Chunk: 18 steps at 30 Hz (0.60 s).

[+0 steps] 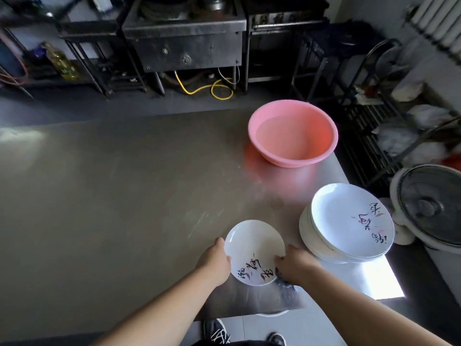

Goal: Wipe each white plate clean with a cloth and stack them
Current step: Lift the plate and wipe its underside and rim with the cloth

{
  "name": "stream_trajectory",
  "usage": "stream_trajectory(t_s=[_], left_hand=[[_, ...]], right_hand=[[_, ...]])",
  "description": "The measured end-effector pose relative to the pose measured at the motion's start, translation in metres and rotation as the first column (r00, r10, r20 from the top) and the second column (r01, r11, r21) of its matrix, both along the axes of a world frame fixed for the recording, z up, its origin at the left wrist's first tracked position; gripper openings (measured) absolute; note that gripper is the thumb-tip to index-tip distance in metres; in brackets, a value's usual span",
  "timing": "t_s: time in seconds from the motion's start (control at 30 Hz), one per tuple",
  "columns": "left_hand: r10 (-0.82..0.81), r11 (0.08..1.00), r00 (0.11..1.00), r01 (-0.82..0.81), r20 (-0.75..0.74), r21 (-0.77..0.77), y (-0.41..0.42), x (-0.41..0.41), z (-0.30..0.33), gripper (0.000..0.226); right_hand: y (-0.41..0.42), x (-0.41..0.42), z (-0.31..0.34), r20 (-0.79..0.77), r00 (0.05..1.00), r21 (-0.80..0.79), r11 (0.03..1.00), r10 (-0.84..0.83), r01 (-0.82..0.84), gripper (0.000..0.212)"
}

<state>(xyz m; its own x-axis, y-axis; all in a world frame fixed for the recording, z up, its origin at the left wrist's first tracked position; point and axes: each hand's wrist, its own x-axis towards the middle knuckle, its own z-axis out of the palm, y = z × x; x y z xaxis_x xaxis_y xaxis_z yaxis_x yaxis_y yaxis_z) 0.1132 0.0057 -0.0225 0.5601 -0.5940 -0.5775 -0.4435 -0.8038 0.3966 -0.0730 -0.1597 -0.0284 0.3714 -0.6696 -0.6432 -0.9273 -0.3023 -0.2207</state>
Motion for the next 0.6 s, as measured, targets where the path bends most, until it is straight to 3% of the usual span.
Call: stream_trajectory(t_s=[0.17,0.3,0.4,0.47,0.53,0.6], left_hand=[[0.04,0.991,0.98,-0.063,-0.195,-0.114,0.006,0.015,0.005,0.013],[0.069,0.954,0.966,-0.137,-0.249,-0.267,0.007,0.024,0.034,0.025],[0.106,0.875,0.95,-0.229,-0.292,-0.427,0.004,0.025,0.07,0.037],[0.105,0.783,0.914,-0.318,-0.391,-0.535,0.002,0.025,0.095,0.031],[0.04,0.653,0.81,-0.464,-0.585,-0.598,-0.002,0.02,0.128,0.02],[-0.044,0.483,0.606,-0.683,-0.794,-0.548,-0.006,0.018,0.157,0.031]], right_hand=[[0.003,-0.006,0.003,0.1,0.995,0.002,1.0,-0.021,0.021,0.028],[0.008,-0.009,0.035,0.338,0.927,0.018,0.986,-0.161,0.165,0.021],[0.007,-0.009,0.08,0.578,0.75,0.126,0.943,-0.322,0.308,0.042],[0.005,-0.007,0.114,0.696,0.615,0.183,0.919,-0.372,0.349,0.057],[0.002,-0.002,0.147,0.774,0.49,0.241,0.902,-0.401,0.357,0.063],[0.0,0.003,0.177,0.826,0.369,0.309,0.89,-0.426,0.336,0.057]])
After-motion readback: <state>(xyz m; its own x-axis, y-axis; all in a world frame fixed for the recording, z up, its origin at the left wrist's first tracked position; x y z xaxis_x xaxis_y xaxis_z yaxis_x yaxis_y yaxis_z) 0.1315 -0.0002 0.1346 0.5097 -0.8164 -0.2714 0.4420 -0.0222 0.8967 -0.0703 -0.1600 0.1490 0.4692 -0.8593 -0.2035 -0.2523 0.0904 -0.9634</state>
